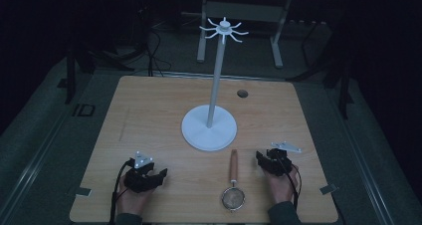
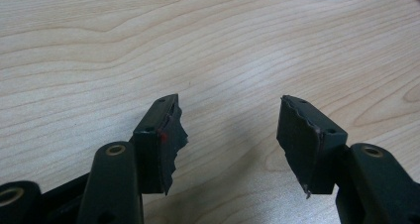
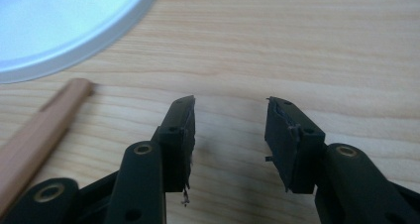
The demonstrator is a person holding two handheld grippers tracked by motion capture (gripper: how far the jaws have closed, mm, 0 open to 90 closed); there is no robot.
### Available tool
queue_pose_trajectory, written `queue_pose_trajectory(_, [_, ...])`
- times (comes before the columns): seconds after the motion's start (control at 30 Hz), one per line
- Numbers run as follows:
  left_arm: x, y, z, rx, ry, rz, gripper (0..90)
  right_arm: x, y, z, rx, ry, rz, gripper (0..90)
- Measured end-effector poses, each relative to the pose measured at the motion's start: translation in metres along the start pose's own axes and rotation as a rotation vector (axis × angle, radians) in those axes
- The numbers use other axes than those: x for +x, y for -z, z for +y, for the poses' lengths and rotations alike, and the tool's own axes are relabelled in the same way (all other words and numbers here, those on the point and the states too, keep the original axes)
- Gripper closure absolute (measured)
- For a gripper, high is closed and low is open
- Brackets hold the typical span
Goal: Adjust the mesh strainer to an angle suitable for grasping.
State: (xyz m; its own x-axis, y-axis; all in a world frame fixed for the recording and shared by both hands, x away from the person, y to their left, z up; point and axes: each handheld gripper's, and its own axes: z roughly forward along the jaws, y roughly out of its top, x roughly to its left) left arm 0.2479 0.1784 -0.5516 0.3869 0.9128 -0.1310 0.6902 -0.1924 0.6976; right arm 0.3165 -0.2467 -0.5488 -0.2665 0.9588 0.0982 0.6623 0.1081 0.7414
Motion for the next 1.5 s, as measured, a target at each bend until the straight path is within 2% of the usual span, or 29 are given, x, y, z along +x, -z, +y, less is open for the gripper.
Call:
queue_pose_trajectory(0.07, [0.0,0.0,0.0,0.0,-0.001,-0.001,42.8,0.003,0.002,0.001,-0.006,0.004,0.0,54.5])
queue_pose_trajectory(0.1, [0.0,0.0,0.0,0.0,-0.001,-0.001,42.8,0.009,0.006,0.003,-0.006,0.029,-0.004,57.5])
queue_pose_trajectory(0.17, [-0.001,0.0,0.0,0.001,-0.003,-0.002,42.8,0.015,0.01,0.004,-0.012,0.046,0.002,61.1])
queue_pose_trajectory(0.2, [-0.001,0.0,0.0,0.001,-0.003,-0.002,42.8,0.015,0.01,0.004,-0.012,0.046,0.002,61.1])
queue_pose_trajectory(0.23, [-0.001,0.0,0.0,0.0,-0.002,-0.001,42.8,0.02,0.013,0.004,-0.015,0.07,-0.007,62.7])
queue_pose_trajectory(0.27, [0.0,0.0,0.0,-0.001,-0.001,-0.001,42.8,0.02,0.013,0.004,-0.015,0.07,-0.007,62.7])
queue_pose_trajectory(0.37, [0.0,0.0,0.0,-0.001,0.0,0.0,42.8,0.028,0.018,0.006,0.0,0.112,-0.009,64.6])
queue_pose_trajectory(0.5, [0.0,0.0,0.0,-0.002,0.001,0.001,42.8,0.034,0.022,0.007,0.014,0.123,0.011,64.4])
queue_pose_trajectory(0.77, [0.0,0.001,0.0,-0.004,0.004,0.003,42.8,0.051,0.029,0.009,0.051,0.148,0.071,56.7])
queue_pose_trajectory(0.8, [0.001,0.001,-0.001,-0.004,0.005,0.004,42.8,0.056,0.029,0.009,0.074,0.16,0.085,52.4])
queue_pose_trajectory(0.87, [0.001,0.001,-0.001,-0.004,0.007,0.004,42.8,0.058,0.029,0.009,0.081,0.164,0.089,50.1])
queue_pose_trajectory(0.9, [0.001,0.001,-0.001,-0.004,0.007,0.005,42.8,0.062,0.029,0.008,0.096,0.166,0.097,44.4])
queue_pose_trajectory(0.93, [0.001,0.001,-0.001,-0.004,0.007,0.005,42.8,0.062,0.029,0.008,0.096,0.166,0.097,44.4])
queue_pose_trajectory(0.97, [0.001,0.001,-0.001,-0.005,0.007,0.005,42.8,0.066,0.027,0.008,0.119,0.176,0.109,39.8])
queue_pose_trajectory(1.1, [0.001,0.001,-0.001,-0.005,0.007,0.005,42.8,0.073,0.025,0.006,0.145,0.186,0.115,34.2])
queue_pose_trajectory(1.2, [0.001,0.001,-0.001,-0.005,0.007,0.005,42.8,0.081,0.021,0.003,0.178,0.216,0.131,30.7])
queue_pose_trajectory(1.37, [0.002,0.002,-0.001,-0.007,0.008,0.005,42.8,0.09,0.013,-0.002,0.219,0.241,0.143,31.6])
queue_pose_trajectory(1.4, [0.002,0.002,-0.001,-0.007,0.008,0.004,42.8,0.092,0.009,-0.004,0.244,0.256,0.147,36.0])
queue_pose_trajectory(1.47, [0.002,0.002,-0.001,-0.007,0.009,0.004,42.8,0.093,0.008,-0.005,0.26,0.263,0.152,42.2])
queue_pose_trajectory(1.5, [0.002,0.002,-0.001,-0.007,0.009,0.004,42.8,0.093,0.008,-0.005,0.26,0.263,0.152,42.2])
